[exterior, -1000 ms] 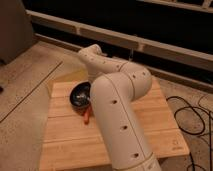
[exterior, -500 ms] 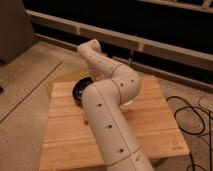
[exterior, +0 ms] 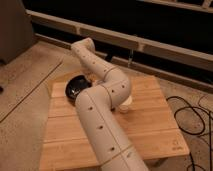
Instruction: Drag the ceramic bowl in a circle
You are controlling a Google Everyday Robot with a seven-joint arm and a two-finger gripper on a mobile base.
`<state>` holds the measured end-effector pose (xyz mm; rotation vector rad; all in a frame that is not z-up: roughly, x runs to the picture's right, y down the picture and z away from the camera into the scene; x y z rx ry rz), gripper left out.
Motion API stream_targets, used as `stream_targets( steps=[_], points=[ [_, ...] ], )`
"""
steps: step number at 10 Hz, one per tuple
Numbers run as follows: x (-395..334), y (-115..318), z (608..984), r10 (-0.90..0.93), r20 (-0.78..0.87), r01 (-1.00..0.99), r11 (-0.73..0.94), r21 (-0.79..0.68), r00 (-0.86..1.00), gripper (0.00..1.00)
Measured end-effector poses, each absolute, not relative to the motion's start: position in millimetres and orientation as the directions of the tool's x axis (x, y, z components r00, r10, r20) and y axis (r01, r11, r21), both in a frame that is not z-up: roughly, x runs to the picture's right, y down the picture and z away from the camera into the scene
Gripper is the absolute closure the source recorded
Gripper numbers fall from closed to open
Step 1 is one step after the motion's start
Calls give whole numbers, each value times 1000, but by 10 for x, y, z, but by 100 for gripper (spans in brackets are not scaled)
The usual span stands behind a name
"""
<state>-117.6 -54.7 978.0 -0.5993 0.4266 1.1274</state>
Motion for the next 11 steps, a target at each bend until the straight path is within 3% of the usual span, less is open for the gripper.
stream_targets(
  steps=[6,11],
  points=[
    [-1648,-570,9501,758,-527,-918,251,-308,384,100],
    [-1285,-19,9097,728,-593,-939,245,-243,344,100]
  ],
)
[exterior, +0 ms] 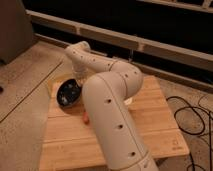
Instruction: Drag the ceramic bowl in a circle
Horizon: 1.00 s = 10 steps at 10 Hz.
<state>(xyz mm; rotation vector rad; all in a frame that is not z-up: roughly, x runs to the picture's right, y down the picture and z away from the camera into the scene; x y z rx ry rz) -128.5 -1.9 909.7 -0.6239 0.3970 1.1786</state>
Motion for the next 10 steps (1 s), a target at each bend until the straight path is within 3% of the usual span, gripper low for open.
stream_targets(
  steps=[4,10],
  points=[
    [-853,132,8993,710,-654,-964,233,-130,260,100],
    [-327,-137,9282,719,-672,-975,219,-26,179,100]
  ],
)
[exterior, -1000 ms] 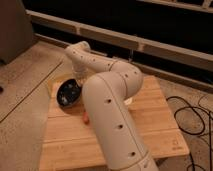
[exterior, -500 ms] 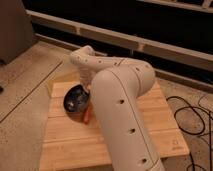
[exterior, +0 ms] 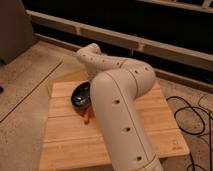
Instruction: Drag the ceramic bowl in a circle
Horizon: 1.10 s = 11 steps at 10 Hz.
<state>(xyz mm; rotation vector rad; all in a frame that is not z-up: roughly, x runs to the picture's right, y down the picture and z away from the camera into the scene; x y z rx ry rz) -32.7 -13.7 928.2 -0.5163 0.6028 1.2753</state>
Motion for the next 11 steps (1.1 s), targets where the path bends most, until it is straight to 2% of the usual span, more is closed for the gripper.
stream_targets(
  steps=[5,9,11],
  points=[
    [-262,-576,9570,737,-636,-965,258,-47,228,100],
    [-970,-808,9593,731,-553,-914,366,-177,400,100],
    [-1304,-846,9490,723,-509,-884,408,-230,467,100]
  ],
)
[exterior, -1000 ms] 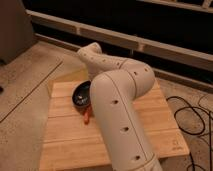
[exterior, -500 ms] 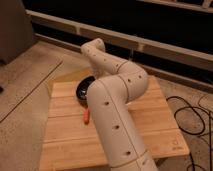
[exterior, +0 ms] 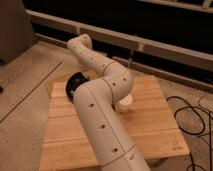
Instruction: Drag the ceramic bowl in a circle
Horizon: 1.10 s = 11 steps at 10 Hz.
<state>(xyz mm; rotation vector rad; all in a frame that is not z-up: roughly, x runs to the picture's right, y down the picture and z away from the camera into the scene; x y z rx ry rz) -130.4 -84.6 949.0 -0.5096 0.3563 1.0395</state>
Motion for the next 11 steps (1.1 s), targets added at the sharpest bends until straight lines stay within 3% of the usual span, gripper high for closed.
stream_targets(
  steps=[5,11],
  points=[
    [-1598,-488,9158,704,-494,-860,428,-277,510,100],
    [-634,-20,8934,672,-675,-937,338,-90,307,100]
  ],
)
